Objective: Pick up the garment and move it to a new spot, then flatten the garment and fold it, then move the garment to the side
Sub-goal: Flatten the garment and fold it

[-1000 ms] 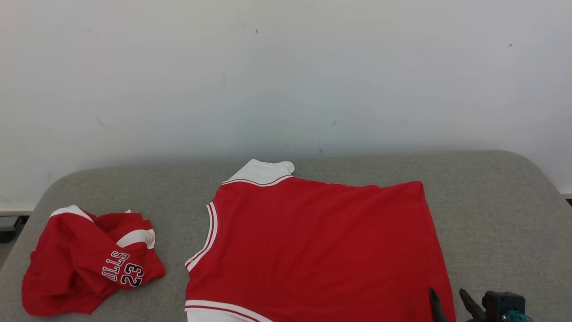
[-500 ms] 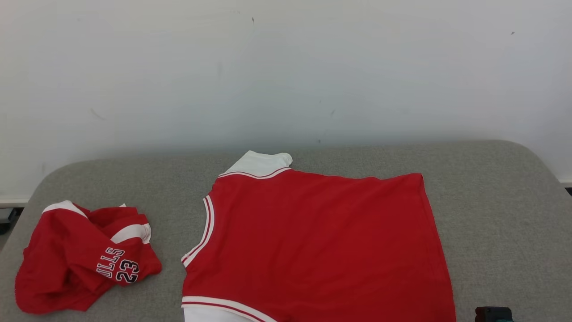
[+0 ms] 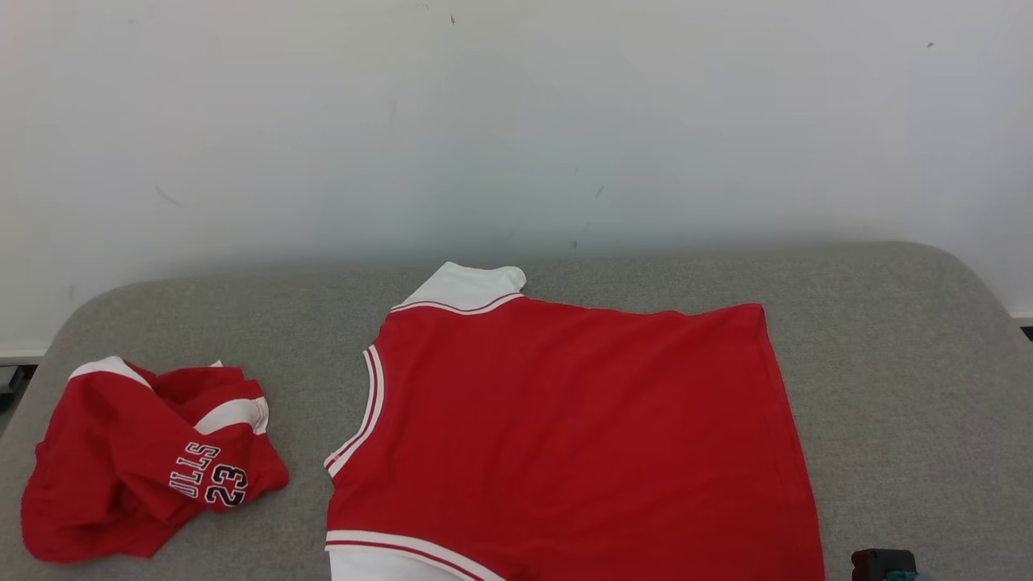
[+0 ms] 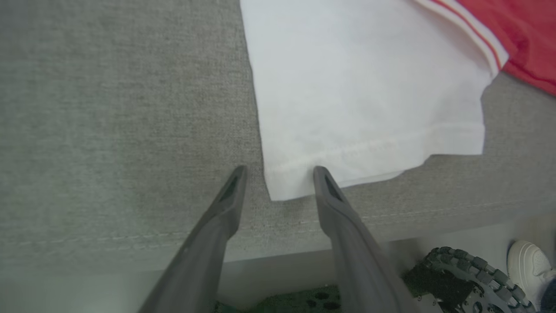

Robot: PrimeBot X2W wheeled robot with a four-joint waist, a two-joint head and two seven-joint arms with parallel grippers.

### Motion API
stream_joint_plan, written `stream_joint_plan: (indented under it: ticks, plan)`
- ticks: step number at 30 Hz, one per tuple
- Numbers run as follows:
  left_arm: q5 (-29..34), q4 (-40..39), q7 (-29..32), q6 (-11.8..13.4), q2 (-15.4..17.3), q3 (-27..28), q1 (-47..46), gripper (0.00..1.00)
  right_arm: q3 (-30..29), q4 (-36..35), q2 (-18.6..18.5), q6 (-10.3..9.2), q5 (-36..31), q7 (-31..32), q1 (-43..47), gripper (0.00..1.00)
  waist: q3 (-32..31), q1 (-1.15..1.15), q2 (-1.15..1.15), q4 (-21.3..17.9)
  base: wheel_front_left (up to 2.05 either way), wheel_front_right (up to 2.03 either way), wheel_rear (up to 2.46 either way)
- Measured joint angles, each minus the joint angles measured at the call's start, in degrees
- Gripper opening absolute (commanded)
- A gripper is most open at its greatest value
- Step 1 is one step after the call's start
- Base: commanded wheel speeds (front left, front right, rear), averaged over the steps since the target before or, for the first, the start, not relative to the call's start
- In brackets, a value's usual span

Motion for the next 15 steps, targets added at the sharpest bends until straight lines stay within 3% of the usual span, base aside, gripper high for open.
stream_joint_plan:
  ticks: [1, 3, 4, 15]
  plan:
    - [0.0, 0.13, 0.0, 0.0, -0.08, 0.03, -0.04, 0.62, -0.02, 0.0, 0.01, 0.0, -0.02, 0.0, 0.01, 1.0, 0.05, 0.0, 0.0, 0.02, 0.0, 0.0, 0.0]
    - [0.0, 0.56, 0.0, -0.02, -0.08, 0.09, -0.25, 0.46, -0.1, 0.07, 0.02, -0.01, -0.34, 0.02, 0.01, 1.0, 0.13, 0.0, 0.0, 0.03, 0.0, 0.0, 0.0]
    - [0.0, 0.85, 0.0, -0.02, -0.09, 0.09, -0.43, 0.44, -0.15, 0.12, 0.03, -0.16, -0.45, 0.04, 0.01, 1.0, 0.17, 0.0, 0.0, 0.03, 0.0, 0.0, 0.0]
    - [-0.08, 2.93, -0.44, -0.13, -0.53, -0.29, -1.42, 0.45, -0.48, 1.96, 0.13, -0.41, -1.41, 1.03, -0.04, 1.0, 0.65, 0.0, 0.0, 0.01, 0.0, 0.0, 0.0]
